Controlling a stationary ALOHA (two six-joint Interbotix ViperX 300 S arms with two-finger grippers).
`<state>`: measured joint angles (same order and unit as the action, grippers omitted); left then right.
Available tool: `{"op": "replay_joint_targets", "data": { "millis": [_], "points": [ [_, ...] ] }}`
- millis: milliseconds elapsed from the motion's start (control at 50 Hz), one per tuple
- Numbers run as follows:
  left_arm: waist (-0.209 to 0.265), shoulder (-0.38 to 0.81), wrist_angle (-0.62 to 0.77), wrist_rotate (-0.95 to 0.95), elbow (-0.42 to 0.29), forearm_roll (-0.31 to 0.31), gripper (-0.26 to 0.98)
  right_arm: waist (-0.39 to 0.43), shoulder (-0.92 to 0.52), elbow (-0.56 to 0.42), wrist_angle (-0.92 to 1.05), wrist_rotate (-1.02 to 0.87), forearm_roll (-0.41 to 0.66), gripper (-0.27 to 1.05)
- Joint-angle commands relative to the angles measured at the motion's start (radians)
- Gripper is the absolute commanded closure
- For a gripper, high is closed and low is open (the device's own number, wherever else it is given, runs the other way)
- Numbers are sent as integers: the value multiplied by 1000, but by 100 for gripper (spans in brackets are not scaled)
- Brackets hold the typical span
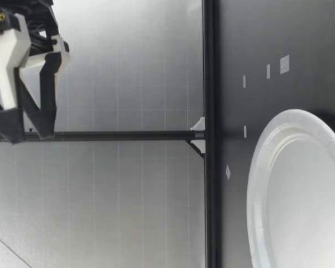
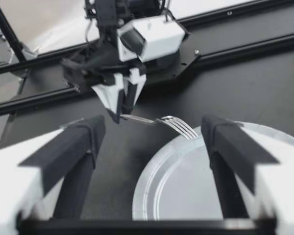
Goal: Pick up the fork and place it on the plate.
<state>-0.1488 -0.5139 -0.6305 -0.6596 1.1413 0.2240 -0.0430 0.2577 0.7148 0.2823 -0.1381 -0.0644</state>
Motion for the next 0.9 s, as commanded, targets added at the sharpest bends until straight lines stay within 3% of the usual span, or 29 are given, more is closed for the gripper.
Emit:
{"op": "replay_joint_targets", "data": {
  "millis": [0, 160, 460, 880],
  "points": [
    [-2, 64, 101, -5, 5, -9, 75, -5, 23, 0, 11, -3, -2, 2],
    [-2, 138, 83, 0, -31, -6, 75, -5, 21, 8, 12, -23, -3, 2],
    [-2, 230, -120, 55, -132, 3, 75, -5, 21, 12, 12, -52, 0, 2],
    [-2, 351, -75, 115, -156, 8, 75, -5, 12, 18, 17, -72, 0, 2]
  ]
}}
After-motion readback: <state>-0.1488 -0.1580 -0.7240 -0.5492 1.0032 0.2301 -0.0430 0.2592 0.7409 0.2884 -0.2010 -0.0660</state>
